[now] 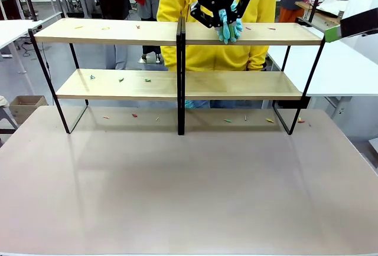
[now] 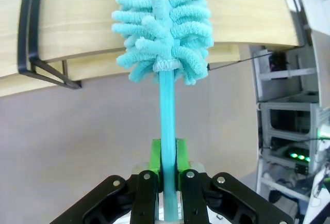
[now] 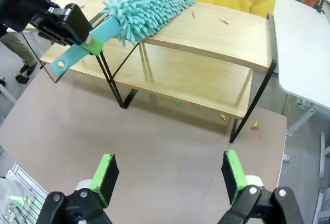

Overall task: Clean the shelves.
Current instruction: Clean a randomly selected level of the Shelf with the Duster.

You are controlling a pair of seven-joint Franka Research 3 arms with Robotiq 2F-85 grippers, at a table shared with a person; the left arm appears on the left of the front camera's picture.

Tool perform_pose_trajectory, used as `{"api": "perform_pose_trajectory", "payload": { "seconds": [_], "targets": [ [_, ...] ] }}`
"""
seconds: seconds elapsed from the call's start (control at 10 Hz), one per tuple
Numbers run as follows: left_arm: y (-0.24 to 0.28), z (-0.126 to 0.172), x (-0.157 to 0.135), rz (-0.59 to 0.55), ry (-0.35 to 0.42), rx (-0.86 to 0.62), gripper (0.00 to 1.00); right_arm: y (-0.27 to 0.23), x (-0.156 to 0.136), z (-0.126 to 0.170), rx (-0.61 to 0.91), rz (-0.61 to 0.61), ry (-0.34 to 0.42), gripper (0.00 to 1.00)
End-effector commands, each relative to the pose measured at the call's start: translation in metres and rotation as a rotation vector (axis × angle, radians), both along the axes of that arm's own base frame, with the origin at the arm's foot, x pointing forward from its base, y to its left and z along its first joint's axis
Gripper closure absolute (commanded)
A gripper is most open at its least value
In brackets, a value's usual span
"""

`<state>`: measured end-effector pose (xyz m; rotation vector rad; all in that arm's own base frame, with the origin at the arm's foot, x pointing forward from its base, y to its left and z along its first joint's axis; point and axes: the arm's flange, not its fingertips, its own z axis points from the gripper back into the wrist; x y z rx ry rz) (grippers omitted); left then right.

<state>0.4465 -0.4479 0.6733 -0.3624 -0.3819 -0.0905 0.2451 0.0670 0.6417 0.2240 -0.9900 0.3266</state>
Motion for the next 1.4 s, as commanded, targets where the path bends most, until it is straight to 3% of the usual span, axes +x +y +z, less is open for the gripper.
{"api": "perform_pose_trajectory", "payload": {
  "seconds": [0.0, 0.3, 0.6, 0.9, 1.1, 1.3],
  "targets": [
    [-0.004, 0.006, 0.01, -0.097, 0.068, -0.051, 0.87, -0.001, 0.0, 0.0, -0.001, 0.002, 0.002, 0.0],
    [-0.012, 0.003, 0.018, -0.264, 0.09, -0.112, 0.87, -0.001, 0.0, 0.0, -0.001, 0.002, 0.002, 0.0],
    [-0.012, 0.002, 0.017, -0.466, 0.175, -0.073, 0.87, -0.001, 0.0, 0.0, -0.001, 0.002, 0.002, 0.0],
    [0.031, 0.024, 0.0, -0.742, 0.254, -0.083, 0.87, -0.001, 0.0, 0.0, -0.001, 0.002, 0.002, 0.0],
    [0.089, 0.044, -0.016, -0.949, 0.283, -0.099, 0.87, -0.001, 0.0, 0.0, -0.001, 0.002, 0.002, 0.0],
    [0.114, 0.05, -0.025, -0.886, 0.223, -0.13, 0.87, -0.001, 0.0, 0.0, -0.001, 0.002, 0.002, 0.0]
  ]
}}
